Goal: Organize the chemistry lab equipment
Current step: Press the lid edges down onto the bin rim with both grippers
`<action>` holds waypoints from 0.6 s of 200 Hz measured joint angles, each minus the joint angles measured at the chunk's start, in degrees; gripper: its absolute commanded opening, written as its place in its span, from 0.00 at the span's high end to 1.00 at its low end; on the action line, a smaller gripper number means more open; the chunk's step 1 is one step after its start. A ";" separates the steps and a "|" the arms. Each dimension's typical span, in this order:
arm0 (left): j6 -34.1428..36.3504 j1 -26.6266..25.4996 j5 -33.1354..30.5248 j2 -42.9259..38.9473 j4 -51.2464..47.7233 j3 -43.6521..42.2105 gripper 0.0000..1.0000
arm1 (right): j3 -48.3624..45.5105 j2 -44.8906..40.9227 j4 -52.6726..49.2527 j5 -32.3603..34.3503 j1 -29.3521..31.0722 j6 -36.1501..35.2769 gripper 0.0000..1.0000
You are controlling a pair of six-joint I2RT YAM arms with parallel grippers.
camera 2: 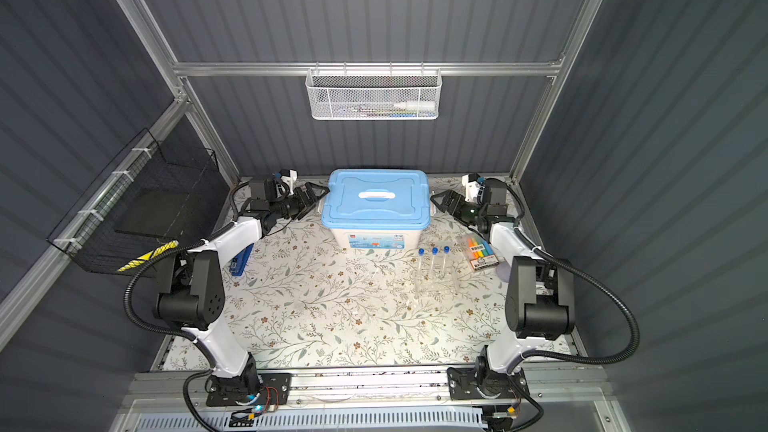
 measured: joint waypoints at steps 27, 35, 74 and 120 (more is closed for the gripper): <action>-3.37 0.09 1.70 0.07 4.46 -1.36 0.00 | -0.96 0.66 4.22 -2.25 0.00 3.39 0.07; -4.24 0.09 2.05 0.11 5.44 -1.60 0.00 | -1.05 0.90 5.01 -2.82 0.00 4.24 0.08; -7.41 0.09 3.06 0.20 8.59 -2.29 0.00 | -1.05 1.60 8.24 -4.79 0.02 7.85 0.09; -9.51 0.24 3.41 0.20 10.93 -3.37 0.01 | -1.62 1.60 10.75 -5.38 0.11 10.01 0.09</action>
